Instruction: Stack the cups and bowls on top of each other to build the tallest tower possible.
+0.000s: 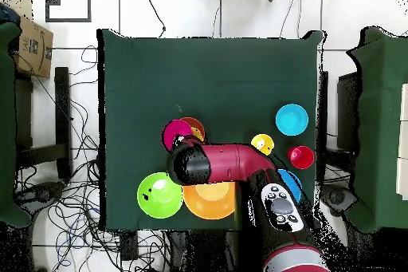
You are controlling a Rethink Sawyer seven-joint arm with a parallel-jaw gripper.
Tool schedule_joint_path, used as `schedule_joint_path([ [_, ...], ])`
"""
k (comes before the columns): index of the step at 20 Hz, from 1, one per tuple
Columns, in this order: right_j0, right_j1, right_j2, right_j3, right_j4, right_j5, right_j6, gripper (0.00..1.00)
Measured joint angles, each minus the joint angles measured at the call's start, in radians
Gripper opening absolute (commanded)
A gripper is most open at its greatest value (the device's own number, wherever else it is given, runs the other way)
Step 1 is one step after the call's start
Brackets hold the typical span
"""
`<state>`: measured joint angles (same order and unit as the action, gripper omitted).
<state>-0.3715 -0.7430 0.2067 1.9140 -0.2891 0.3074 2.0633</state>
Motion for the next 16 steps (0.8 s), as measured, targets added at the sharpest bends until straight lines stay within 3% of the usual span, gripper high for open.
schedule_joint_path([
  [16,-0.007,0.010,0.003,-0.006,0.000,-0.013,0.000,0.00],
])
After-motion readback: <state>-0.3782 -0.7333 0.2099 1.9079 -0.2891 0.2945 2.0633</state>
